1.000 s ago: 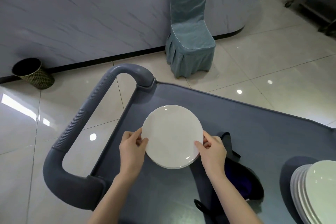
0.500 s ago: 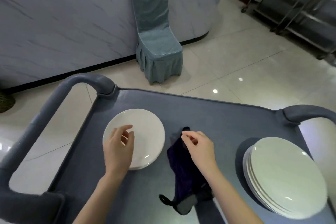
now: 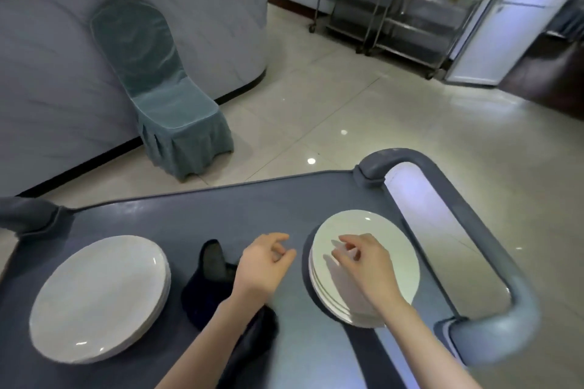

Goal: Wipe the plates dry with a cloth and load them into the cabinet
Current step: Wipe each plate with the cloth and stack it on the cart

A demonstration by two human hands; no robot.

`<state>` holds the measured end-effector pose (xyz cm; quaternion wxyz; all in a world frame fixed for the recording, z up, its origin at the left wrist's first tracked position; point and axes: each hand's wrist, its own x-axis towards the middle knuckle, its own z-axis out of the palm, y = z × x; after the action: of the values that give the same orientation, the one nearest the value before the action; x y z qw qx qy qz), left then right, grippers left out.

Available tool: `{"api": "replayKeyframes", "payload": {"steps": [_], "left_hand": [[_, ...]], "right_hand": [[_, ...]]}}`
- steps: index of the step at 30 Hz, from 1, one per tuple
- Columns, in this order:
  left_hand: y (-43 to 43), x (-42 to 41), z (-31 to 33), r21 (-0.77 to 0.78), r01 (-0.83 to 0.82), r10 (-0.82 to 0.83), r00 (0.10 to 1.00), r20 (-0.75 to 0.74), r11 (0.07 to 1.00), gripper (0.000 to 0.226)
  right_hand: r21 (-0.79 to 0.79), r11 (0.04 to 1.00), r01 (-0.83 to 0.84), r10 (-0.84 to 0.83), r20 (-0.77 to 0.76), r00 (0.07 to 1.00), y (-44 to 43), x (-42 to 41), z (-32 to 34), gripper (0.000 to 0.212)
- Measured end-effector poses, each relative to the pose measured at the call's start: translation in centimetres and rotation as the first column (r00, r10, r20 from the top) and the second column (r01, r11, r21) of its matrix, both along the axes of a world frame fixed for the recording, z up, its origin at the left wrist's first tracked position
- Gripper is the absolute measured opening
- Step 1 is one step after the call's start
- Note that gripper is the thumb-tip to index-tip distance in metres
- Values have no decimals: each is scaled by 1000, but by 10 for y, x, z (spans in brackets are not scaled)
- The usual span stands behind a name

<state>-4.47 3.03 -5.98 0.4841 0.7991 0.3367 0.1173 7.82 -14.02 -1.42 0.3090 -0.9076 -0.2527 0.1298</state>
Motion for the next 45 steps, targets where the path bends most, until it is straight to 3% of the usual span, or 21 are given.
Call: {"api": "replayKeyframes", "payload": {"steps": [3, 6, 10, 15, 21, 25, 30, 32, 35, 36, 38, 40, 41, 45], "left_hand": [[-22, 27, 1, -1, 123, -123, 988, -95, 992, 47], [-39, 46, 1, 29, 176, -168, 970, -174, 984, 50], [-48, 55, -2, 33, 105, -95, 969, -229, 994, 54], [-46, 58, 0, -44, 36, -44, 980, -192, 998, 50], [-49, 53, 10, -193, -47, 23, 992, -125, 980, 53], [-40, 33, 22, -321, -61, 45, 997, -56, 945, 52], [-10, -6, 36, -433, -167, 195, 981, 21, 886, 22], [-1, -23, 42, -514, -165, 254, 961, 108, 842, 18], [17, -44, 45, -568, -178, 309, 940, 143, 804, 21], [23, -50, 43, -542, -219, 330, 937, 115, 811, 21], [41, -61, 30, -318, -377, 392, 920, -18, 870, 18], [55, -72, 16, -10, -455, 445, 876, -188, 891, 35], [60, -76, 9, 57, -447, 446, 858, -255, 893, 48], [63, -71, -12, -5, -342, 294, 816, -499, 940, 75]], "right_hand": [[-133, 988, 73, -70, 22, 997, -32, 19, -4, 48], [-203, 966, 158, -145, 74, 987, -56, 30, -5, 50], [-190, 957, 221, -217, 39, 975, -74, 40, -9, 46], [-120, 955, 272, -286, -116, 951, -78, 50, -12, 76], [-106, 941, 321, -337, -227, 914, -78, 55, -9, 86], [-30, 955, 295, -291, -287, 913, -75, 51, -5, 70], [239, 906, 349, -192, -503, 843, -43, 32, -4, 21], [306, 859, 410, -156, -607, 779, -22, 19, -7, 12], [335, 816, 472, -170, -641, 749, 4, 6, -12, 11], [336, 813, 476, -173, -641, 748, 10, 4, -14, 14], [331, 822, 464, -161, -646, 746, 19, 1, -13, 21], [296, 845, 445, -159, -655, 738, 25, -2, -12, 26], [277, 853, 442, -162, -665, 729, 27, -3, -13, 28], [240, 841, 484, -190, -707, 681, 30, -10, -14, 33]]}}
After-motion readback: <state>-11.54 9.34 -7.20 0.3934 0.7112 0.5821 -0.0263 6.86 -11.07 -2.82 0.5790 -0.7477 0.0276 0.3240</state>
